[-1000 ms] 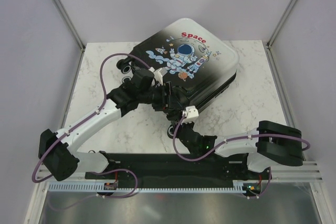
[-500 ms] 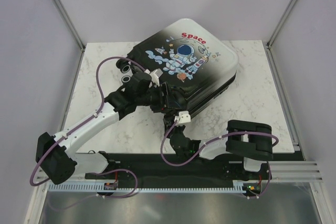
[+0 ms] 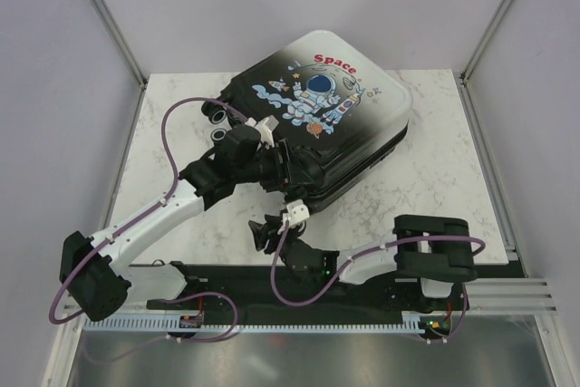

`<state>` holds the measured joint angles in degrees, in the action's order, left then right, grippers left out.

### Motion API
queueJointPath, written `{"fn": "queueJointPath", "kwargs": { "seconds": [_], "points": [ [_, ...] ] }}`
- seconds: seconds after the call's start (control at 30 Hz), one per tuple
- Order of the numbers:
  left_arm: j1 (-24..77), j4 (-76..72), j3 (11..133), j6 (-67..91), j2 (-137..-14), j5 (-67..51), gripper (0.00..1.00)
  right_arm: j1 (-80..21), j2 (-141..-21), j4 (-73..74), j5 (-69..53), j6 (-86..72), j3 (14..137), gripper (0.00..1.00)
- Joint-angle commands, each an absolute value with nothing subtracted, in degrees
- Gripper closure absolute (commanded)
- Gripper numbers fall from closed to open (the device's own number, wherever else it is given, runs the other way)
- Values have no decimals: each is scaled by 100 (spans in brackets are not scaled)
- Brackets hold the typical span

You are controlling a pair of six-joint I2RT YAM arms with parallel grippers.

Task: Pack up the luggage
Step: Zip the luggage at the center of the board.

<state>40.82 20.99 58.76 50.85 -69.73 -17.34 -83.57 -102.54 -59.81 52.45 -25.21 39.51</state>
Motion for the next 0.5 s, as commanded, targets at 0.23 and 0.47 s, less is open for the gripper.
{"fn": "queueJointPath", "kwargs": {
  "seconds": [0.23, 0.47],
  "points": [
    [4175, 570, 6170, 5318, -6689, -1434, 98, -8806, -7464, -2210, 4684, -3681, 3269, 39],
    [4166, 1001, 6293, 4764, -6372, -923, 62, -8938, -5837, 1487, 4799, -4815, 3577, 37]
  ]
}}
